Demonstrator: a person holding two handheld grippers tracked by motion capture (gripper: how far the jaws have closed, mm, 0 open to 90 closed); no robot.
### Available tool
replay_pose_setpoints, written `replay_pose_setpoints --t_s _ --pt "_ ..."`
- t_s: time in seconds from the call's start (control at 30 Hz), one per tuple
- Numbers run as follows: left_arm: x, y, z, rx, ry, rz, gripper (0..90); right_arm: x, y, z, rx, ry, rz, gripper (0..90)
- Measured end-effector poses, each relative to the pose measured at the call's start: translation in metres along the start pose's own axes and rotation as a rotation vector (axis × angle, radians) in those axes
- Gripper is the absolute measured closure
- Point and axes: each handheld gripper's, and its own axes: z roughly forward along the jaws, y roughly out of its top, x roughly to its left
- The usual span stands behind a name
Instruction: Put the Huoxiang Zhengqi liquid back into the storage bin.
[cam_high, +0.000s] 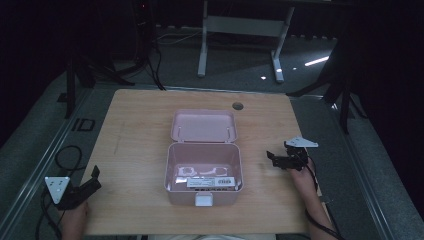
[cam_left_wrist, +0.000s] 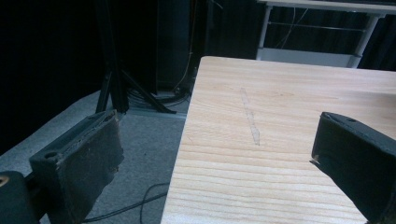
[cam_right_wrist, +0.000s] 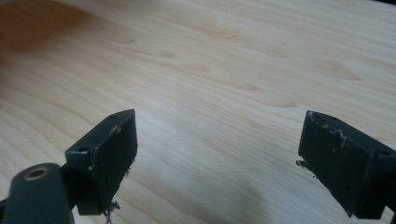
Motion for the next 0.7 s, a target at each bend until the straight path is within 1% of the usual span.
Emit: replay_pose_setpoints --t_s 0.03,0.1,0.13,0.17,0.23,0.27,0.3,0.47,0.6,0.7 --pt "0.0 0.0 0.0 0.0 0.001 0.0 2.1 -0.004 -0.003 -0.004 -0.014 -0.012 0.024 11.4" --pt "0.0 0.0 0.0 0.001 0.0 0.0 2.1 -0.008 -0.006 -0.007 -0.036 -0.023 0.048 11.4" --pt "0.0 0.0 0.0 0.001 0.0 0.0 2.1 -0.008 -0.006 -0.007 -0.036 -0.023 0.048 11.4" --pt "0.0 0.0 0.0 0.001 0.0 -0.001 2.1 -0.012 -0.008 -0.01 -0.045 -0.041 0.067 11.4" --pt "0.0 0.0 0.0 0.001 0.0 -0.001 2.1 -0.015 -0.011 -0.012 -0.064 -0.062 0.085 11.4" --pt "0.0 0.0 0.0 0.001 -0.001 0.0 2.1 -0.015 -0.011 -0.012 -0.064 -0.062 0.085 11.4" --pt "0.0 0.0 0.0 -0.001 -0.002 0.0 2.1 -0.017 -0.012 -0.015 -0.077 -0.08 0.096 11.4" --pt "0.001 0.0 0.0 -0.001 -0.005 -0.003 2.1 -0.023 -0.017 -0.018 -0.082 -0.098 0.105 11.5" --pt "0.001 0.0 -0.001 -0.004 -0.005 -0.001 2.1 -0.029 -0.021 -0.022 -0.091 -0.082 0.1 11.5" --pt "0.001 0.0 -0.001 -0.006 -0.005 -0.007 2.1 -0.032 -0.022 -0.025 -0.116 -0.095 0.128 11.5"
